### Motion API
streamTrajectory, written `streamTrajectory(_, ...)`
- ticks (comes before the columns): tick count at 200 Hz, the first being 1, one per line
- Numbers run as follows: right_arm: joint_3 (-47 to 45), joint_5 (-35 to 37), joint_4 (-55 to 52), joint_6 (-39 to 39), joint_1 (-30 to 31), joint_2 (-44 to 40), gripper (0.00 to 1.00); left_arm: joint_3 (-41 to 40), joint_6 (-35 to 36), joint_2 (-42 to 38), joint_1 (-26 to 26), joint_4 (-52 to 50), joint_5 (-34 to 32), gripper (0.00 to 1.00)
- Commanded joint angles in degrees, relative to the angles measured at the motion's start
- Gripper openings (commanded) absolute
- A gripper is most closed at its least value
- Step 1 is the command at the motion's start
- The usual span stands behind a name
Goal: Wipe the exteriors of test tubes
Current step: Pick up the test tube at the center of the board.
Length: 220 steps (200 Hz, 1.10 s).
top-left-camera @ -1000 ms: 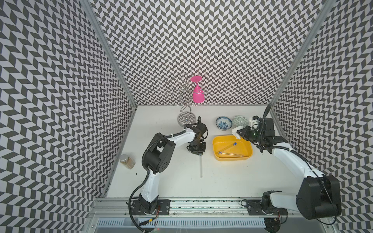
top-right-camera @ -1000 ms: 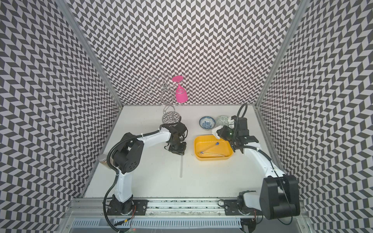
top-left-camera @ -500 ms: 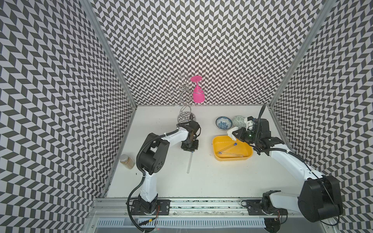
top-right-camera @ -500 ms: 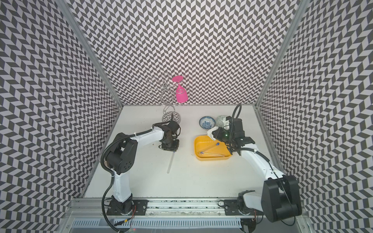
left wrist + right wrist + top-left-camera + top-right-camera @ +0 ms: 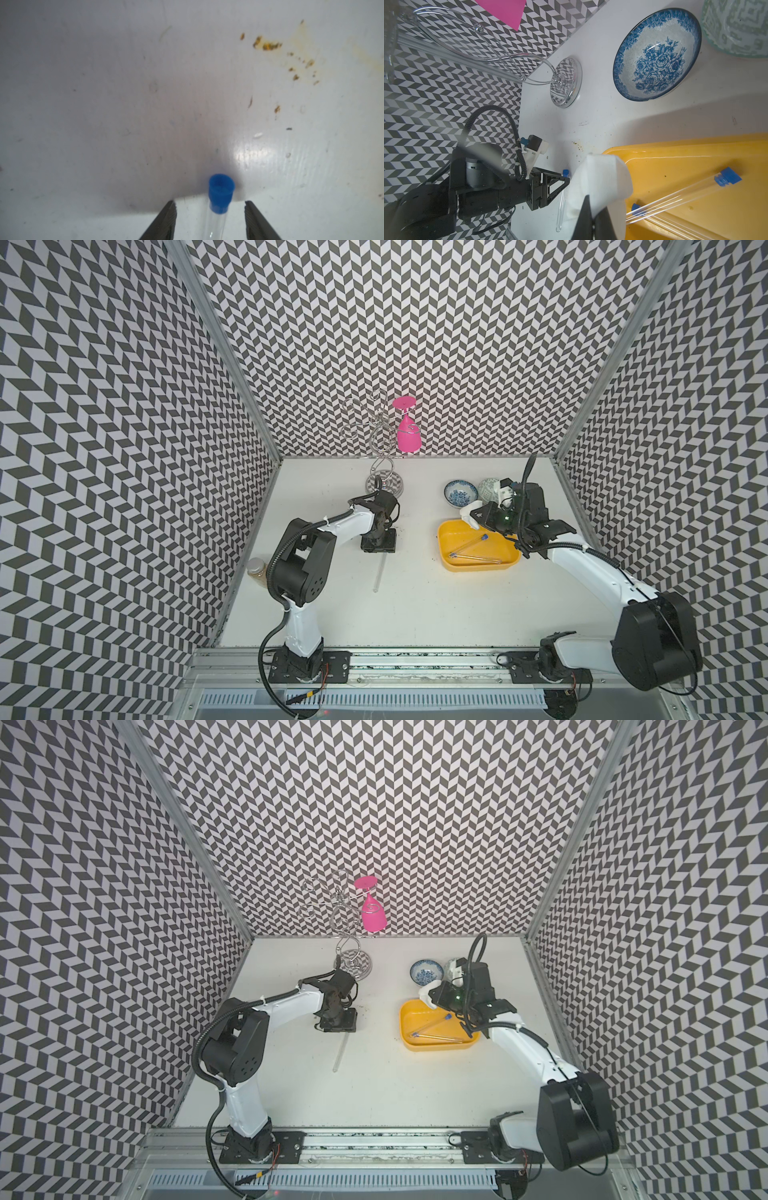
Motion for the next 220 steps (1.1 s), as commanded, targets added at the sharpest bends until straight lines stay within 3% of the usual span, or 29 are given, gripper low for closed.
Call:
streamTrajectory(1, -1.0, 1.3, 3.7, 1.1, 0.6, -1.9, 0.0, -2.0, 0.5, -1.5, -0.2, 1.7, 0.9, 0.43)
streamTrajectory(72, -2.9, 1.7, 3.5, 1.5, 1.5, -4.4, 0.0, -2.0, 0.5, 2.2, -0.2, 4.5, 1.5, 0.25)
streamTrajectory(127, -2.6, -4.7, 7.2, -0.3, 4.4, -2.7, 0.0, -0.7, 2.5, -0.9, 0.2, 6.2, 3.7, 0.15)
streamTrajectory(220, 2.8, -19.5, 9.0, -11.7, 20.0, 10.1, 0.0, 7.5, -1.9, -10.0, 5.1, 5.8, 9.9, 0.11)
